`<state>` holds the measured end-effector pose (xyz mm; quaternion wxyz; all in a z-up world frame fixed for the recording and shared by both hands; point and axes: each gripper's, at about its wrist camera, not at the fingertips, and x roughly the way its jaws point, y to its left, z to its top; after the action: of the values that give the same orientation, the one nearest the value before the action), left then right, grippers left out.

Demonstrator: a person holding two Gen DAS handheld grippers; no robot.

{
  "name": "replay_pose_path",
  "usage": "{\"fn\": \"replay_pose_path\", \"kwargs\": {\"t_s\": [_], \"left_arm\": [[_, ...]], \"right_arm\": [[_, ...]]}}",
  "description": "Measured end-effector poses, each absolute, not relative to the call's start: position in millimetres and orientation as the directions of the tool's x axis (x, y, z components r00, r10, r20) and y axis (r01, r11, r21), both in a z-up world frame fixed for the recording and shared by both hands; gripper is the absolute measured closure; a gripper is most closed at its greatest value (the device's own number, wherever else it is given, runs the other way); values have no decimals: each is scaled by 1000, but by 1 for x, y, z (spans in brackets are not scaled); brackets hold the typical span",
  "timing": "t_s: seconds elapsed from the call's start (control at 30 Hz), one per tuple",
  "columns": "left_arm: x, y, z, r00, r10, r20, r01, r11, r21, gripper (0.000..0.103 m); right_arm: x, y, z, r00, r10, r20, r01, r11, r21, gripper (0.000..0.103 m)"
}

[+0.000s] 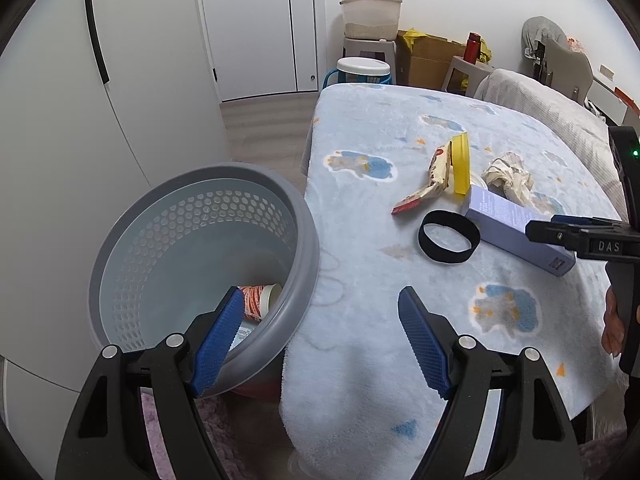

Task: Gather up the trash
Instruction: 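Grasp the lavender toothpaste box with the right tool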

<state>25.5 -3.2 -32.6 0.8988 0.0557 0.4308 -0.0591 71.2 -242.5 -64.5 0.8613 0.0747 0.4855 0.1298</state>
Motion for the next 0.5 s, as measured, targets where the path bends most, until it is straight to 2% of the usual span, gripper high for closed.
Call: {"fn": "replay_pose_path", "kwargs": {"t_s": [0.1, 0.37, 0.5], "left_arm": [[24, -3, -32, 623, -61, -780, 155, 987, 47, 27], [20, -3, -29, 629, -73, -774, 160, 986, 37, 27], [19, -4, -29, 628, -78, -774, 164, 986, 33, 27]], "right_arm": [[62, -234, -64, 483, 313, -818, -169, 950, 264, 6], [41, -209, -63, 452, 442, -775, -175, 895, 409, 5], [40, -197, -61, 475, 396, -786, -170, 918, 359, 6]]}}
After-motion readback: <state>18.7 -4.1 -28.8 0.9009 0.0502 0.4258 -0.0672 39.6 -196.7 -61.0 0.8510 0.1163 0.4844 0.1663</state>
